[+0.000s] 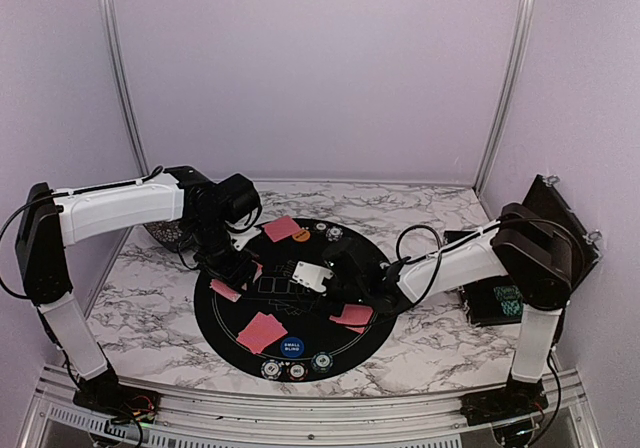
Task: Distribute texas hold em gaming equipment
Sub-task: Flop the poker card in the community card area.
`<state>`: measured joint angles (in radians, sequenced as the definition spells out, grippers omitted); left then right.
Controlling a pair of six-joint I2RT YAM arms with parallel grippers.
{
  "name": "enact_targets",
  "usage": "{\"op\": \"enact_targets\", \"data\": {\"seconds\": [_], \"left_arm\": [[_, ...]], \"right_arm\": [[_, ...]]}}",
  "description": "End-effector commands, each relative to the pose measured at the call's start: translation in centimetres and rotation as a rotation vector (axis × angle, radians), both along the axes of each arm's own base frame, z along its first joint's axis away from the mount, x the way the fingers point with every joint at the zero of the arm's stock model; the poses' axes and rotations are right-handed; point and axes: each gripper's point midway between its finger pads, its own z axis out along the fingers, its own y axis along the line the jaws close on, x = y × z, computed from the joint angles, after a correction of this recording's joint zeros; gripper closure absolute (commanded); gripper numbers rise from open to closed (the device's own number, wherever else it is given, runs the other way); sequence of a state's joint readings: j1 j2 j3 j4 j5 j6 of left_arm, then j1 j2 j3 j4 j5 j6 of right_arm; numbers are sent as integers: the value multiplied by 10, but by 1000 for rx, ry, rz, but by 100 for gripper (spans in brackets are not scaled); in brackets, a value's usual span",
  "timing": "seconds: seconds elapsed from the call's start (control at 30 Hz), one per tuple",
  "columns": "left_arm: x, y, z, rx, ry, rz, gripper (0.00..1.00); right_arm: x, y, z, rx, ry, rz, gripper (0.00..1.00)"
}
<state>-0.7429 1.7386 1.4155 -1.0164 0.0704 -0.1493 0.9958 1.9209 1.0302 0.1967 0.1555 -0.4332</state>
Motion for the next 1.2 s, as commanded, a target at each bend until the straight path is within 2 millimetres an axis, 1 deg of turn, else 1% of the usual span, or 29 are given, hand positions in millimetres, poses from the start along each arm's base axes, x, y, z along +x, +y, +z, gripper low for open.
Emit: {"op": "enact_targets", "data": {"seconds": [0.0,0.07,0.23,0.33,0.53,0.7,0.9,0.93,1.0,1.07,1.17], "left_arm": [[1,0,10,-29,-21,0,43],[1,0,9,-29,-20,0,43],[1,-1,9,-29,-20,-2,43],[2,-2,9,-31,-19,-4,43],[2,-2,10,-35,-21,-4,43],[2,-3,12,-40,-21,-4,43],[3,-7,14,-49,-24,-12,43],[3,-8,15,-50,-25,-15,43],[3,-11,16,-54,-28,-22,43],[2,-14,17,-58,-29,-29,43],[2,-18,19,-61,-31,-41,43]], "right_arm": [[-10,1,6,19,33,2,85],[-11,1,7,26,40,-1,82],[-16,2,12,46,59,0,81],[-17,4,29,110,91,-9,77],[-3,4,71,261,205,-63,67],[2,1,101,429,380,-69,59],[15,-7,124,615,635,-127,54],[14,-6,128,653,693,-118,53],[16,-7,129,720,821,-153,52],[14,-3,129,764,934,-150,51],[8,6,123,783,1065,-144,49]]}}
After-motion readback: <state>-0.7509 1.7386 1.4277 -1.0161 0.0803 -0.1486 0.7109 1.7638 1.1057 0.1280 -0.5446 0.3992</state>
